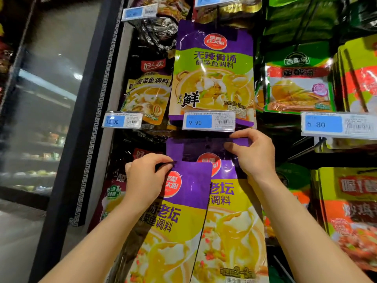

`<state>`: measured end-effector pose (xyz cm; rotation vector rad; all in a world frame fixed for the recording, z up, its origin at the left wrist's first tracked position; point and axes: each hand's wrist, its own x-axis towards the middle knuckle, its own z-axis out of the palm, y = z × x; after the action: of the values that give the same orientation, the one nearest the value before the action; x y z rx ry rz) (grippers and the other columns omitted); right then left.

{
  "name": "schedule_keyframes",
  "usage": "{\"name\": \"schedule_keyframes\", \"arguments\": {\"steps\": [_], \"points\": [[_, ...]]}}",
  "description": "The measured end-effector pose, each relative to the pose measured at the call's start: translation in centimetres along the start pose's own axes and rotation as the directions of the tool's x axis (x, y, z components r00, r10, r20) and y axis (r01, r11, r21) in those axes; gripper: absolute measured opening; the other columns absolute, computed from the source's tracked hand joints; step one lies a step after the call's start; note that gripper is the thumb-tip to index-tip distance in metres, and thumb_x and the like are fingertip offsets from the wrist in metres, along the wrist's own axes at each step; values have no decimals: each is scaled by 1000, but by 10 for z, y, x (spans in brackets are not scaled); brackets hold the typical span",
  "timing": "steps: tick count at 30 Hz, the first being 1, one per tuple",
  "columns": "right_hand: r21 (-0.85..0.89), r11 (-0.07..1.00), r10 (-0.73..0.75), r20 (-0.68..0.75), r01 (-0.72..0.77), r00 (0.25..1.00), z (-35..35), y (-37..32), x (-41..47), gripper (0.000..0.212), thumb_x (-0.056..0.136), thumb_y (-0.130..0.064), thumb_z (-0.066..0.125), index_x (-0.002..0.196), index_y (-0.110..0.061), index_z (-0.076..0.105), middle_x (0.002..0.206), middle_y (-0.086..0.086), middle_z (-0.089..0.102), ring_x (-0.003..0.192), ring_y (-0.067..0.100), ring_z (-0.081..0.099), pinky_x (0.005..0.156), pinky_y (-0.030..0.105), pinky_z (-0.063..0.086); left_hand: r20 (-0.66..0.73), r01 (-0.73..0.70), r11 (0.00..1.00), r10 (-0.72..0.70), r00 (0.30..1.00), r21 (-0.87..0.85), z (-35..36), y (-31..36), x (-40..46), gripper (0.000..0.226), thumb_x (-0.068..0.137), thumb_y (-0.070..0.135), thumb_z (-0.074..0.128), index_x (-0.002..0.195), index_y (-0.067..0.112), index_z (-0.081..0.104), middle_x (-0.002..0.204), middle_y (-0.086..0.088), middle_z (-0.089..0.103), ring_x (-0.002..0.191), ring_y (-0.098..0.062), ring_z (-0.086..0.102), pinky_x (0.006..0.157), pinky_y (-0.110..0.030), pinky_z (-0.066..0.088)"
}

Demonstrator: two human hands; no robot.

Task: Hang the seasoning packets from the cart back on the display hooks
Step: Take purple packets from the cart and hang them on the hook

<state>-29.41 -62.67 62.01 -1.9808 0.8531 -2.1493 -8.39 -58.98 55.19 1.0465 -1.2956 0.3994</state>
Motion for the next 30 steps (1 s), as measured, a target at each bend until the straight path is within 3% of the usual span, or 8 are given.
{"name": "schedule_keyframes", "arguments": {"steps": [2,5,11,17,19,24,27,30], "points": [[-21,1000,17,33,-16,999,-3,4,-1,25,66,-11,80,80,-23,64,85,-2,65,80,17,62,68,22,49,12,18,1000,-18,1000,0,2,-3,-3,25,70,36,57,83,22,74,88,4,71,88,-21,65,85,-50,46],[-54,998,19,49,-16,999,-8,9,-7,26,67,-13,80,85,-22,65,89,2,68,82,18,64,76,33,53,26,33,999,-34,999,13,5,-5,-8,26,70,36,58,83,20,75,87,1,72,88,-24,65,86,-50,46],[-126,983,-138,-20,135,990,-13,-1,-23,18,70,-14,77,78,-20,62,70,-12,60,65,3,57,58,8,40,23,-5,996,3,1000,93,4,-3,-13,7,78,18,71,84,19,74,88,0,72,88,-26,65,85,-52,46],[-120,974,-207,-132,191,969,-23,0,-45,12,76,-15,75,75,-15,63,66,-12,59,64,-6,57,57,5,41,64,-58,993,51,997,104,-7,2,-29,17,74,32,60,82,23,73,85,7,71,84,-19,66,81,-53,47],[-133,962,-255,-140,238,957,-24,-4,-51,7,78,-14,73,77,-11,67,65,-13,59,62,-3,58,57,7,43,85,-68,993,60,995,93,-11,3,-33,21,74,34,58,84,24,73,86,9,70,85,-16,66,82,-53,47],[-179,919,-387,-248,350,888,-28,-5,-53,7,80,-12,67,74,-9,67,67,4,66,58,17,63,56,29,48,95,18,998,-24,995,66,-13,-2,-46,26,73,38,56,88,26,74,89,10,73,88,-14,66,86,-46,48],[-339,864,-449,-180,373,875,4,4,-70,7,79,-7,63,72,-5,62,68,10,62,63,28,59,58,31,38,132,-3,997,-7,991,77,19,17,-70,20,76,32,57,84,25,74,86,6,74,83,-17,68,81,-43,47],[-315,858,-490,-268,405,830,-6,22,-98,8,80,-1,66,73,-3,63,70,9,61,67,18,52,60,23,37,3,-63,990,63,998,124,13,12,-83,16,79,26,60,85,21,74,86,3,74,78,-20,68,76,-42,47]]}}
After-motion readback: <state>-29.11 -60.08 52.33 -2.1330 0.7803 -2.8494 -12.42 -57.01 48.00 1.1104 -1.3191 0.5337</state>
